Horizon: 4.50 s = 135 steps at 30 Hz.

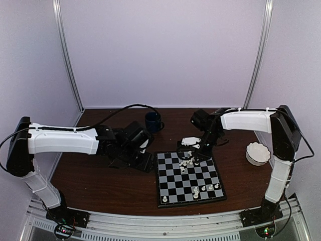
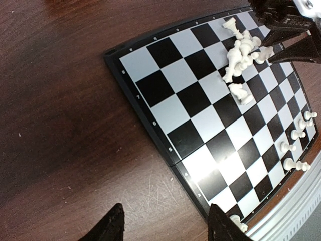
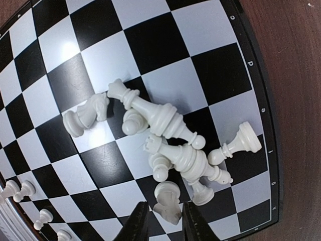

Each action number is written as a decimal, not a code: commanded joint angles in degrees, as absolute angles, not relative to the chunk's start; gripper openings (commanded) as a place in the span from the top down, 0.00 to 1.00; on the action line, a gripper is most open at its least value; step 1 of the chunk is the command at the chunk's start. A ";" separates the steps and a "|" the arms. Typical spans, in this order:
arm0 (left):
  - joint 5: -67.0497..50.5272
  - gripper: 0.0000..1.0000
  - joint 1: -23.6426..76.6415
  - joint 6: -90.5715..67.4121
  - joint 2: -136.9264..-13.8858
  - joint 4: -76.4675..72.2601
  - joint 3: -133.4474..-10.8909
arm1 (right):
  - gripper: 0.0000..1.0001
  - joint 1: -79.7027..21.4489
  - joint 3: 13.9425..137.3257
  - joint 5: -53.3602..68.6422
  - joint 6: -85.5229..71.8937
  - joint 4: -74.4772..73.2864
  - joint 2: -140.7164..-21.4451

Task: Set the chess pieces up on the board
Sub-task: Pick up the knight from the chessboard, then place the knight at g1.

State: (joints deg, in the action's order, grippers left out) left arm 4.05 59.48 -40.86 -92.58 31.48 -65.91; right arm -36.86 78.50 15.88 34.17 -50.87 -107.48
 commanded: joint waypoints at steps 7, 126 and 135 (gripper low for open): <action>3.54 0.43 59.81 -40.00 -94.07 31.56 -68.34 | 0.85 -36.57 77.76 17.08 35.52 -52.12 -105.95; 2.55 0.43 61.00 -37.56 -98.66 29.44 -73.07 | 0.76 -44.18 53.88 18.71 41.14 -58.71 -66.66; 0.40 0.44 62.62 -36.03 -106.53 31.10 -83.76 | 0.76 -33.59 52.42 20.78 35.42 -46.09 -68.47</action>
